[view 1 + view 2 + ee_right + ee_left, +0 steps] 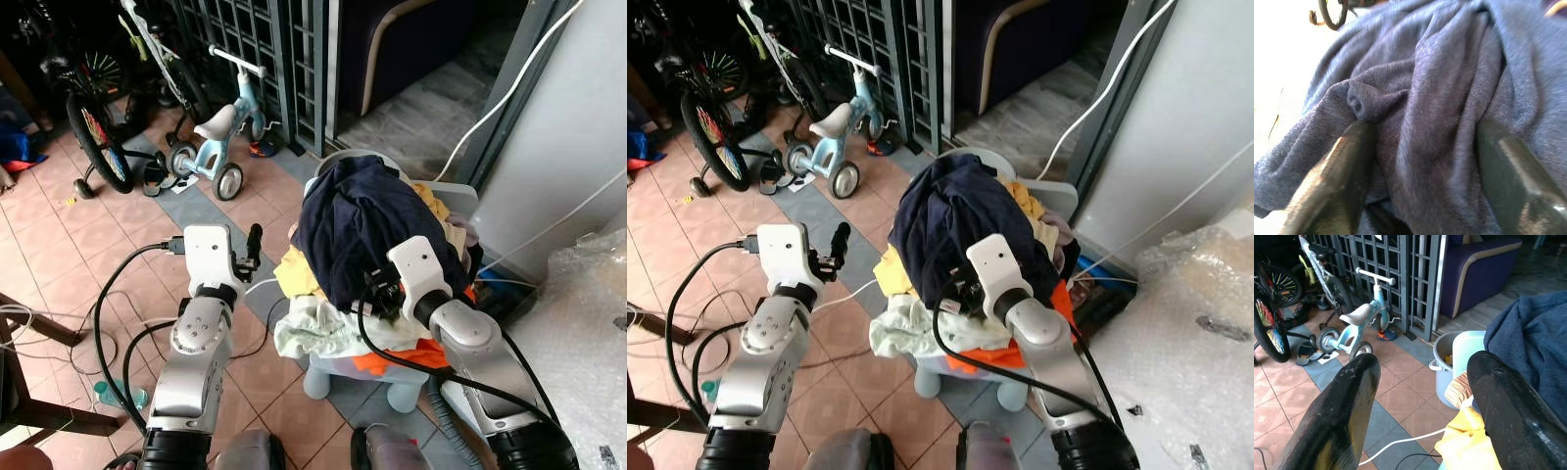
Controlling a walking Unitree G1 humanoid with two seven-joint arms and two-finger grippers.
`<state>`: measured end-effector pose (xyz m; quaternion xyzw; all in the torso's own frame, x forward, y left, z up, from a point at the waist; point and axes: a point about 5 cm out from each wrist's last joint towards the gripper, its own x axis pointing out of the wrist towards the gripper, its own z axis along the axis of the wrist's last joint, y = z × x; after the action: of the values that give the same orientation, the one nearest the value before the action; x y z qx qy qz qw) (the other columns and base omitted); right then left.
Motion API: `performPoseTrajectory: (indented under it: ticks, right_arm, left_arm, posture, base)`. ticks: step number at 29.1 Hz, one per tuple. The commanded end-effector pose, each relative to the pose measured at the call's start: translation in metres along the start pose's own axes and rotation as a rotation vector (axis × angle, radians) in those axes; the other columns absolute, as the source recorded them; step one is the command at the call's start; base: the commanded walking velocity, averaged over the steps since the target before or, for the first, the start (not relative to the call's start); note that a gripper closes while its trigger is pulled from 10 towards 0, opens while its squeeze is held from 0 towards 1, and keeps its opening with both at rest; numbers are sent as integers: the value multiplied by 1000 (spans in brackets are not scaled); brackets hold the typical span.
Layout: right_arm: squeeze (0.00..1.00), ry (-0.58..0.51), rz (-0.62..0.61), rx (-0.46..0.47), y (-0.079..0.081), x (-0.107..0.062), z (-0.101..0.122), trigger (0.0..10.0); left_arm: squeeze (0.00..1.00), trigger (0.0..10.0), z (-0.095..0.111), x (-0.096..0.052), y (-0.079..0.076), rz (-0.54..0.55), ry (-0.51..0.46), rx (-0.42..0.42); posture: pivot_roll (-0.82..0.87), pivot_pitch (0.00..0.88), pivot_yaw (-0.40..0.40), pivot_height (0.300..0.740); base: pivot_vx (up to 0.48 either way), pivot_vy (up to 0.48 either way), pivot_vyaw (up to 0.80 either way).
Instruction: Clothes washing
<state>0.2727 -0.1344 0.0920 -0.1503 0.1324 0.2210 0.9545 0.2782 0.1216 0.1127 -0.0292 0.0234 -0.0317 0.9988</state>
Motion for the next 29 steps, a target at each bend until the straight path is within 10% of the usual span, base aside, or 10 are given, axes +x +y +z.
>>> performPoseTrajectory:
  ticks: [1, 29]
  right_arm:
    - [0, 54, 37, -2, 7, 0, -9, 0]
    - [0, 72, 25, 2, 14, 1, -12, 0]
  left_arm:
    - [0, 10000, 0, 0, 0, -5, 5, -6]
    - [0, 10000, 0, 1, 0, -2, 9, -7]
  posture:
    - [-35, 102, 66, 740]
    - [-40, 108, 64, 740]
  base:
    - [0, 0, 0]
    - [0, 0, 0]
